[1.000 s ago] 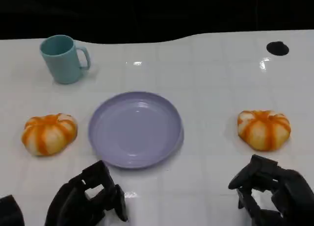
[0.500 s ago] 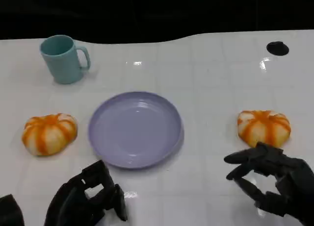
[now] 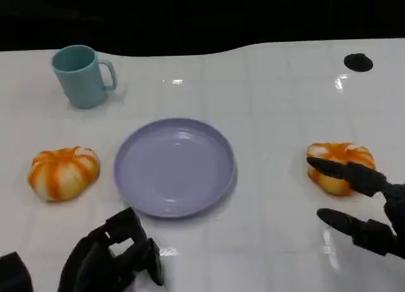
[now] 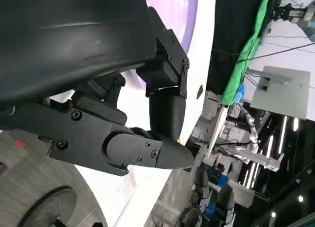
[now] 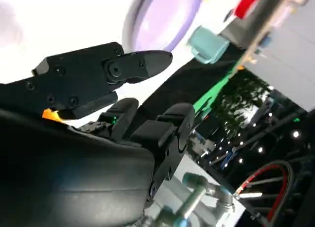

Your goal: Grasp the bread from the table and place it into the plate.

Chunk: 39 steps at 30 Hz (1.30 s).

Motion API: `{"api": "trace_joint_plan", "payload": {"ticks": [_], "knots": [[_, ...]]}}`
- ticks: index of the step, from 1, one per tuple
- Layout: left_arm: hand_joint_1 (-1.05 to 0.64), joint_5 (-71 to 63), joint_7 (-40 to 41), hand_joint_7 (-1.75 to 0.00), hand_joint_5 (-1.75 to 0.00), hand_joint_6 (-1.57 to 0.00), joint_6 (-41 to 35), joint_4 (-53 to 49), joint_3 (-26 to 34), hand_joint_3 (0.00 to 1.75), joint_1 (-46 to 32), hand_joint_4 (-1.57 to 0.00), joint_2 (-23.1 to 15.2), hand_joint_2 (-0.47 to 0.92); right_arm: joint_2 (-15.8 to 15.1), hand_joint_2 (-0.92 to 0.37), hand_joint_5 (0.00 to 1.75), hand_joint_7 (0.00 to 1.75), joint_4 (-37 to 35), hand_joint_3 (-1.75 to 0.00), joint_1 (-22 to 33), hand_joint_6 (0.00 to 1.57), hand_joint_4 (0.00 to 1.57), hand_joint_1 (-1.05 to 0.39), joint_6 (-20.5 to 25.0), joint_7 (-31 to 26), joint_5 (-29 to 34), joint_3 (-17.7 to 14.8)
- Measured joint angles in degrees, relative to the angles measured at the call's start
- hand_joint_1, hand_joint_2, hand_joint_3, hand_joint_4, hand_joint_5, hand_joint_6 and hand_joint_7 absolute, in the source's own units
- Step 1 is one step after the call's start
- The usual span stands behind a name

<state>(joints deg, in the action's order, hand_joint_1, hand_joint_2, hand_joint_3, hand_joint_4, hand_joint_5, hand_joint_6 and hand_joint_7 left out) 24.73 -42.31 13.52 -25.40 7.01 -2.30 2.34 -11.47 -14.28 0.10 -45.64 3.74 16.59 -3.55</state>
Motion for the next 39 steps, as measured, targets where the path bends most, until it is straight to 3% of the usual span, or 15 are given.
{"api": "trace_joint_plan", "payload": {"ticks": [7,11,19,28,39], "knots": [[-0.65,0.12,-0.01,-1.61,-1.75,-0.68,-0.02,-0.31,0.03,0.22,0.6,-0.8,-0.02,0.92,-2.37,-0.92,0.21,0.0,4.75,-0.06,-0.42,0.42,0.25,-0.48,4.75,-5.68,9.85,-0.41],[-0.65,0.05,-0.01,-1.62,-1.75,-0.68,0.01,-0.45,-0.01,0.21,0.68,-0.8,-0.02,0.92,-3.34,-0.92,0.17,0.0,7.78,-0.04,-0.43,0.33,0.16,-0.52,10.91,-7.8,17.31,0.25],[-0.65,0.01,0.01,-1.61,-1.75,-0.68,0.12,-0.77,-0.04,0.21,0.74,-0.8,0.1,0.92,-7.03,-0.85,0.16,0.0,12.12,0.0,-2.57,0.27,0.07,-0.53,25.26,-9.28,33.39,5.36],[-0.65,0.03,0.04,-1.62,-1.75,-0.69,0.1,-0.79,-0.04,0.2,0.7,-0.8,0.16,0.92,-8.44,-0.79,0.31,0.0,11.45,0.0,-5.53,0.26,0.0,-0.54,34.0,-10.86,39.51,11.56],[-0.65,-0.16,0.28,-1.6,-1.75,-0.69,0.16,-0.78,-0.09,0.21,0.7,-0.81,0.38,0.92,-9.85,-0.83,0.35,0.01,-0.12,-0.01,-13.99,0.26,0.0,-0.58,39.48,-16.18,44.75,20.0]]}}
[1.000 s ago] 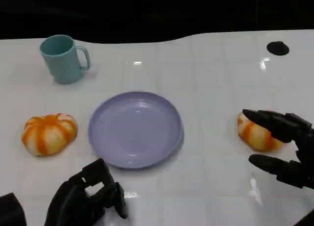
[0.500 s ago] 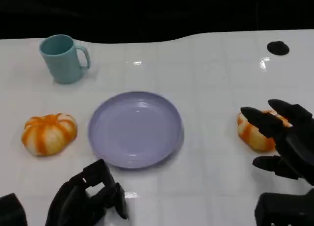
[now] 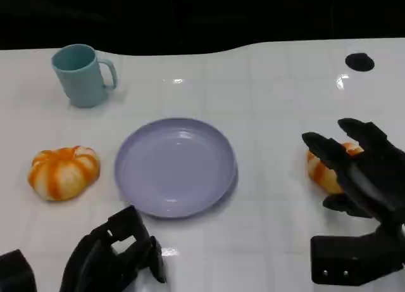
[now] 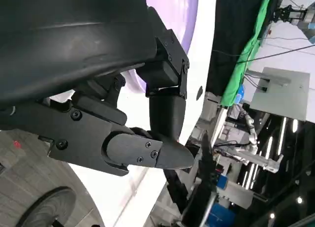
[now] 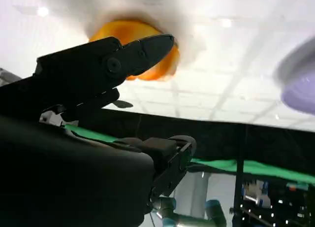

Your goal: Grasp the bread from the table and place it into the plate.

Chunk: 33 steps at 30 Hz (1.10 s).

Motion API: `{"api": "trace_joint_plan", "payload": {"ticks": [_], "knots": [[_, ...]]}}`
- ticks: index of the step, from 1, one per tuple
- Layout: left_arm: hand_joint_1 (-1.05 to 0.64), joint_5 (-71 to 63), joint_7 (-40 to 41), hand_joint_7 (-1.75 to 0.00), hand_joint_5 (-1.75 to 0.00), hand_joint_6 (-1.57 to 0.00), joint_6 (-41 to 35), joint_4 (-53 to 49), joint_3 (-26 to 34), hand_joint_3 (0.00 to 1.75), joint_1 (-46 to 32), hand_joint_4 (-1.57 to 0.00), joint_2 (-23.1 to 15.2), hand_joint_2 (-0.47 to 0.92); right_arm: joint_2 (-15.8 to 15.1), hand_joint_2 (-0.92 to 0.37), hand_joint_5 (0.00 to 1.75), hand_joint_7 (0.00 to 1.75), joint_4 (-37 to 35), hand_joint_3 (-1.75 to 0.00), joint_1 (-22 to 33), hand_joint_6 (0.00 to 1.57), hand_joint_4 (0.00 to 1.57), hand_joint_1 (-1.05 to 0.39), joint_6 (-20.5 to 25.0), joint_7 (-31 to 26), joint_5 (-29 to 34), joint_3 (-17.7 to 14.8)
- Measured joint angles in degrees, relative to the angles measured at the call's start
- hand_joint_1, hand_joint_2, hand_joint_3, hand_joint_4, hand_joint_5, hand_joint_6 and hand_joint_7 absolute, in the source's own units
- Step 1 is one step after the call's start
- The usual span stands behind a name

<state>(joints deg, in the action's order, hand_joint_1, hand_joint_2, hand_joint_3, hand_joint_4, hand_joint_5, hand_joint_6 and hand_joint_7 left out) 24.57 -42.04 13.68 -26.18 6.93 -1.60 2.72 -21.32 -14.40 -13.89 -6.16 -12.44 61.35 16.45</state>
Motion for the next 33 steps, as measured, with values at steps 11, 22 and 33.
{"api": "trace_joint_plan", "payload": {"ticks": [11,22,33], "knots": [[-0.65,-0.06,0.0,-1.62,-1.75,-0.68,-0.03,0.46,-0.22,0.22,-0.25,-0.81,0.09,0.92,0.25,-0.85,0.37,0.0,-15.73,-0.01,-7.19,0.25,0.0,-0.6,2.13,-5.72,-1.55,4.92],[-0.64,-0.07,0.0,-1.6,-1.75,-0.69,-0.04,0.69,-0.2,0.21,-0.46,-0.81,0.09,0.92,1.45,-0.86,0.42,0.01,-28.06,0.0,-13.22,0.27,0.01,-0.63,2.02,-11.24,-3.68,9.78],[-0.65,-0.04,-0.01,-1.6,-1.75,-0.7,-0.04,1.02,-0.17,0.21,-0.67,-0.81,0.15,0.92,3.36,-0.88,0.35,0.02,-39.83,0.0,-19.28,0.37,0.24,-0.55,-0.8,-13.78,-8.2,11.89]]}}
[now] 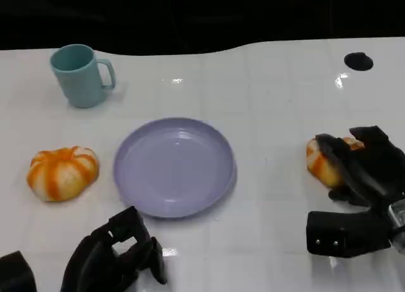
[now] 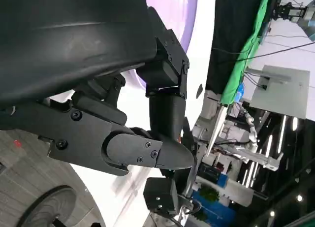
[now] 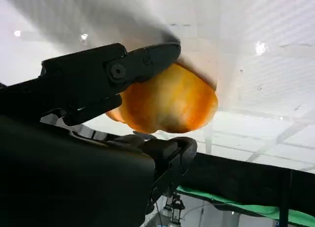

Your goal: Grasp the bread from the table and place it into the plate.

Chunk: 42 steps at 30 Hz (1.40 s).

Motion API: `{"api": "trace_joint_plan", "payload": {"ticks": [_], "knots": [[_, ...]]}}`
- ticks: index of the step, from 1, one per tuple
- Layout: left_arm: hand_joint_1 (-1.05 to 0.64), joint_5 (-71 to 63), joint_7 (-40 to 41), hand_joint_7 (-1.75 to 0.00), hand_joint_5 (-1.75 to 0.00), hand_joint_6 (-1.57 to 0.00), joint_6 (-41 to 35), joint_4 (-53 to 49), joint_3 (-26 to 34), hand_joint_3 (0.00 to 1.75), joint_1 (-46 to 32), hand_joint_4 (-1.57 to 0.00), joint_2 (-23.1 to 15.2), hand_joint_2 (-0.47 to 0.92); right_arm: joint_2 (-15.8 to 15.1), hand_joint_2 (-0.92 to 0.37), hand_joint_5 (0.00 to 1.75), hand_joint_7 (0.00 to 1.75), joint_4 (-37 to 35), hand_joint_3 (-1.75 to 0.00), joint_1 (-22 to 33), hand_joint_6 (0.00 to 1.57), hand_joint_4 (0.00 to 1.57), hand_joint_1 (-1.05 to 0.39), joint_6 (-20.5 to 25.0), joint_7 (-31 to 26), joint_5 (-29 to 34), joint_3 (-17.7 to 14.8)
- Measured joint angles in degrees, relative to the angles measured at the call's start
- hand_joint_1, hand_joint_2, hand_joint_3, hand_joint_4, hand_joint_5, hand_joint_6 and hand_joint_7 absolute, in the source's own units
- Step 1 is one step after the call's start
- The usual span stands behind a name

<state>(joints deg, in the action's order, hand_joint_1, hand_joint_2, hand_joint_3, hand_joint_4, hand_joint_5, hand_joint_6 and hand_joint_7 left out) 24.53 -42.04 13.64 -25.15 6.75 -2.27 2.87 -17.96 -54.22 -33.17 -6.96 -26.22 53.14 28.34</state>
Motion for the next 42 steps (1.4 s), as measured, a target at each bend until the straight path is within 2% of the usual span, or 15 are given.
{"api": "trace_joint_plan", "payload": {"ticks": [3,7,8,10,11,16,19,21,23,24,31,32,35,37,42], "knots": [[-0.65,0.0,0.0,-1.6,-1.75,-0.69,0.0,0.02,0.0,0.21,-0.05,-0.81,0.01,0.92,0.45,-0.89,0.23,0.02,-2.56,0.0,-1.21,0.47,0.46,-0.5,-1.35,-0.09,-1.55,0.13],[-0.64,0.07,-0.01,-1.59,-1.75,-0.69,-0.03,0.04,0.04,0.2,-0.19,-0.8,0.01,0.92,0.9,-0.91,0.26,0.06,-5.99,0.0,-2.43,0.7,0.85,-0.39,-3.49,-2.22,-3.32,0.21],[-0.64,0.1,-0.01,-1.59,-1.75,-0.69,-0.05,0.06,0.05,0.2,-0.25,-0.8,0.01,0.92,1.08,-0.91,0.35,0.05,-6.83,0.0,-2.65,0.76,0.9,-0.37,-4.09,-3.28,-3.45,0.26],[-0.65,0.13,0.0,-1.59,-1.75,-0.69,-0.11,0.12,0.04,0.19,-0.42,-0.8,0.01,0.92,1.28,-0.9,0.96,0.03,-8.37,0.0,-3.17,0.91,0.84,-0.32,-5.31,-5.58,-3.64,0.46],[-0.65,0.13,0.0,-1.59,-1.75,-0.69,-0.14,0.18,0.04,0.19,-0.49,-0.8,0.01,0.92,1.31,-0.9,1.12,0.03,-9.16,0.0,-3.45,0.96,0.83,-0.31,-6.03,-6.61,-3.8,0.54],[-0.65,0.16,0.0,-1.58,-1.75,-0.7,-0.3,0.63,0.03,0.19,-0.54,-0.8,0.01,0.92,1.47,-0.91,1.67,0.08,-12.78,-0.02,-4.55,1.27,0.86,-0.26,-8.7,-11.81,-4.0,1.56],[-0.65,0.26,0.0,-1.58,-1.75,-0.7,-0.53,0.72,0.02,0.19,-0.56,-0.81,0.02,0.92,1.51,-0.92,1.74,0.15,-14.26,-0.08,-4.98,1.4,0.92,-0.26,-9.45,-14.45,-3.95,2.1],[-0.65,0.23,0.0,-1.58,-1.75,-0.7,-0.53,0.8,-0.01,0.2,-0.59,-0.8,0.02,0.92,1.5,-0.88,1.74,1.1,-14.83,-0.22,-5.2,1.01,0.95,-0.27,-9.72,-16.45,-3.68,2.76],[-0.64,0.23,0.0,-1.57,-1.75,-0.7,-0.53,0.87,-0.02,0.2,-0.66,-0.8,0.03,0.92,1.51,-0.85,1.75,1.58,-15.25,-0.26,-5.31,0.79,0.95,-0.28,-10.54,-18.65,-3.53,3.44],[-0.64,0.25,0.0,-1.57,-1.75,-0.7,-0.58,0.92,-0.02,0.21,-0.69,-0.8,0.03,0.92,1.54,-0.84,1.75,1.66,-15.4,-0.27,-5.33,0.75,0.95,-0.27,-10.8,-19.52,-3.53,3.66],[-0.64,0.26,0.0,-1.58,-1.75,-0.7,-0.69,0.94,-0.02,0.21,-0.72,-0.8,0.06,0.92,2.29,-0.81,1.75,1.75,-15.76,-0.28,-5.45,0.72,0.96,-0.22,-11.87,-25.11,-3.5,4.22],[-0.64,0.26,0.0,-1.58,-1.75,-0.7,-0.69,0.94,-0.01,0.2,-0.72,-0.81,0.08,0.92,2.4,-0.77,1.75,1.74,-15.76,-0.35,-5.48,0.73,0.97,-0.21,-12.13,-25.62,-3.5,4.23],[-0.65,0.24,0.0,-1.58,-1.75,-0.7,-0.69,1.03,-0.05,0.2,-0.76,-0.81,0.12,0.92,2.58,-0.55,1.75,1.73,-15.51,-0.77,-5.52,0.75,0.97,-0.19,-13.09,-26.92,-3.61,4.16],[-0.65,0.23,0.0,-1.58,-1.75,-0.7,-0.69,1.14,-0.05,0.2,-0.83,-0.81,0.12,0.92,2.68,-0.47,1.75,1.71,-14.8,-0.92,-5.52,0.76,0.97,-0.17,-13.75,-27.24,-4.04,3.94],[-0.65,0.24,0.0,-1.59,-1.75,-0.7,-0.7,1.19,-0.06,0.2,-0.84,-0.81,0.17,0.92,2.94,-0.4,1.75,1.67,-12.09,-1.04,-5.55,0.78,0.97,-0.13,-16.51,-27.84,-5.27,3.66]]}}
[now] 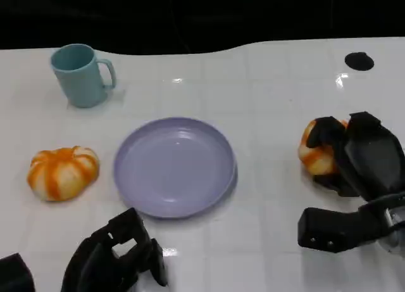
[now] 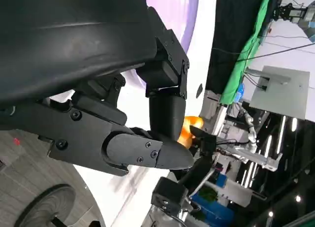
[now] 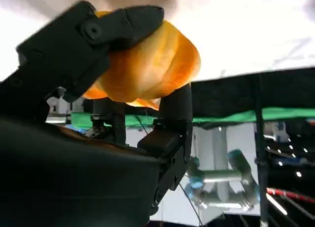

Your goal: Grasp the bread from the table and place it into the plate.

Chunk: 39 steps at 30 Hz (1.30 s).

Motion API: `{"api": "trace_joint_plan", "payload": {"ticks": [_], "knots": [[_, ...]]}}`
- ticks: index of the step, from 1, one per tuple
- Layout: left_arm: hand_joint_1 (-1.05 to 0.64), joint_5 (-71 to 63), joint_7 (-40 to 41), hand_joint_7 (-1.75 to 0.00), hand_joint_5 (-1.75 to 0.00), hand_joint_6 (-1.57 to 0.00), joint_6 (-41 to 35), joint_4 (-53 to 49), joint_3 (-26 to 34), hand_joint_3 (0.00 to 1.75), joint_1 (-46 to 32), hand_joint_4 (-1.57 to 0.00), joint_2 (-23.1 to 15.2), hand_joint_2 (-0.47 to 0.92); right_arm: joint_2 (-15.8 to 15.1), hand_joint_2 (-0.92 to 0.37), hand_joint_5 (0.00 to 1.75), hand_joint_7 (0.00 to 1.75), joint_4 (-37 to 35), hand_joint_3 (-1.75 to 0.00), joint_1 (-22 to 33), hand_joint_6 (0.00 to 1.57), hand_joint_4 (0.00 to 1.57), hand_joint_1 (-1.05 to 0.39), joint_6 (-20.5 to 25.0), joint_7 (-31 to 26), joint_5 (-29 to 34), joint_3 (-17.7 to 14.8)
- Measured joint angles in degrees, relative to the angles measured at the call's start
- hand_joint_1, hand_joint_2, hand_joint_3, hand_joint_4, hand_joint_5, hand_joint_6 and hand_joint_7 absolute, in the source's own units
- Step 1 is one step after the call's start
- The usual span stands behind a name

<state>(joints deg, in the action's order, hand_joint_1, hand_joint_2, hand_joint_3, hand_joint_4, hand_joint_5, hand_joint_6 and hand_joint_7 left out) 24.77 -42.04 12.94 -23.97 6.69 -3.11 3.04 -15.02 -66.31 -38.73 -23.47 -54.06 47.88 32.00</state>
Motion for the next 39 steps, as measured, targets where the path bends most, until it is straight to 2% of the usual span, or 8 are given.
{"api": "trace_joint_plan", "payload": {"ticks": [8,11,15,20,29,34,37,39], "knots": [[-0.64,0.02,-0.01,-1.6,-1.75,-0.69,-0.01,0.0,0.01,0.21,0.01,-0.8,0.0,0.92,1.45,-0.29,1.75,1.67,7.32,-1.38,0.42,0.81,1.01,-0.11,-9.58,7.91,-6.22,-2.62],[-0.64,0.0,0.0,-1.59,-1.75,-0.68,-0.02,0.0,0.0,0.22,0.01,-0.8,0.0,0.92,2.39,-0.24,1.75,1.74,10.82,-1.4,0.92,0.78,1.0,-0.09,-10.73,11.22,-7.22,-3.24],[-0.64,0.0,-0.01,-1.58,-1.75,-0.69,0.03,-0.01,0.05,0.23,0.0,-0.8,-0.02,0.92,4.03,-0.17,1.75,1.61,14.22,-1.52,1.32,0.87,1.03,-0.09,-11.41,14.31,-7.61,-3.81],[-0.65,0.01,-0.01,-1.58,-1.75,-0.69,-0.11,0.18,0.01,0.21,-0.12,-0.8,-0.03,0.92,7.13,-0.14,1.75,1.63,16.58,-1.58,1.37,0.88,1.05,-0.08,-11.67,17.61,-7.7,-3.85],[-0.64,0.04,-0.01,-1.56,-1.75,-0.71,-0.28,0.52,0.0,0.2,-0.4,-0.81,-0.04,0.92,14.7,-0.16,1.75,1.75,11.76,-1.65,-0.75,0.84,1.07,-0.07,-11.35,18.6,-7.2,-3.32],[-0.65,0.04,-0.02,-1.58,-1.75,-0.71,-0.31,0.9,-0.04,0.21,-0.72,-0.82,-0.04,0.92,17.09,-0.17,1.75,1.75,8.81,-1.58,-2.13,0.83,1.07,-0.05,-10.04,18.43,-7.0,-2.86],[-0.65,0.02,-0.02,-1.58,-1.75,-0.7,-0.27,0.92,-0.07,0.21,-0.74,-0.81,-0.04,0.92,18.27,-0.16,1.75,1.71,7.3,-1.61,-2.14,0.83,1.06,0.0,-9.58,18.43,-7.13,-2.86],[-0.65,0.02,-0.02,-1.58,-1.75,-0.7,-0.27,1.07,-0.08,0.21,-0.84,-0.81,-0.04,0.92,18.84,-0.17,1.74,1.57,6.63,-1.59,-2.16,0.82,1.01,0.01,-9.53,18.44,-7.34,-2.98]]}}
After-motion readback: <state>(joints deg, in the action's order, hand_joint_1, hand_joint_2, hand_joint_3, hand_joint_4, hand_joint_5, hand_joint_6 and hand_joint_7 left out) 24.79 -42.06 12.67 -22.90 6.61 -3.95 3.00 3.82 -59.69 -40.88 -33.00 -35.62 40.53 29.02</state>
